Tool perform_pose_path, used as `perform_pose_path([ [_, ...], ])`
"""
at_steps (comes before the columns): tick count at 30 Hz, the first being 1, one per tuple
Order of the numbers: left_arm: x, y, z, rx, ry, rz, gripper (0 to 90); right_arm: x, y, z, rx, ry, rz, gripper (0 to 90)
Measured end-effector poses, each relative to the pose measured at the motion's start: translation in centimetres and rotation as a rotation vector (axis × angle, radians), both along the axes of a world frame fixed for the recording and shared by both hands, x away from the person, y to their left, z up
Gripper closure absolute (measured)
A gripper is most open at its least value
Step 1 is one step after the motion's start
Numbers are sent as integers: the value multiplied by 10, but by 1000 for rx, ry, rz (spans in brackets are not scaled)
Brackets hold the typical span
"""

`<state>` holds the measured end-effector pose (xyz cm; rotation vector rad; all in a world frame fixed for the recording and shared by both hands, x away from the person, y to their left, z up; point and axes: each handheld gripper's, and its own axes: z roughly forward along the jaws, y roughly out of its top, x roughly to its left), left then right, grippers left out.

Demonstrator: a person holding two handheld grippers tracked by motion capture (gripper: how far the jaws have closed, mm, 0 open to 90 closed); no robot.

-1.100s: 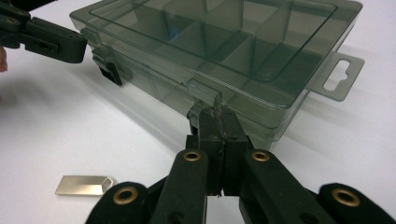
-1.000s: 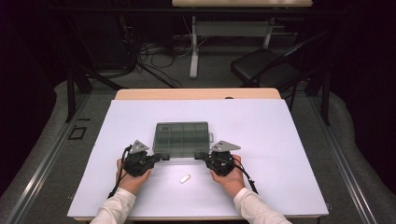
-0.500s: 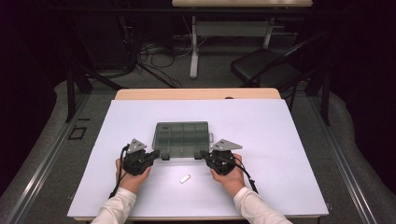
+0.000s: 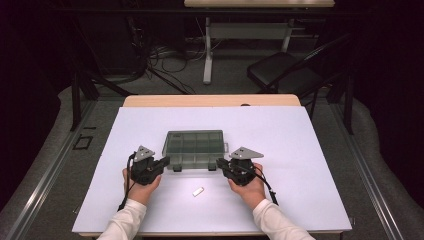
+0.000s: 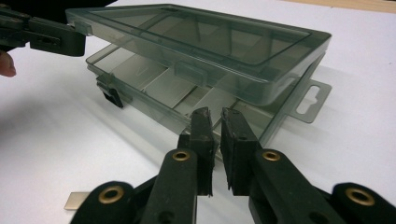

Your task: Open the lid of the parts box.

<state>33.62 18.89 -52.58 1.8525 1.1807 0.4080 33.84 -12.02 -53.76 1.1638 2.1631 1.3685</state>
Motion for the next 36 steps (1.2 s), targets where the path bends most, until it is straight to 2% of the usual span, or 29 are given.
perform_pose_path([
  [7, 4, -2, 9, -13, -10, 26, 900, 1, -5, 6, 11, -5, -11, 768],
  [17, 16, -5, 31, -13, -57, 59, 900, 7, -13, 11, 38, 2, -15, 647],
  [26, 26, -6, 40, -17, -82, 77, 900, 10, -16, 11, 29, -6, -15, 583],
  [33, 34, -8, 46, -14, -103, 99, 900, 14, -20, 11, 38, -23, -19, 547],
  [36, 38, -8, 48, -16, -116, 114, 900, 18, -23, 12, 45, -55, -18, 525],
])
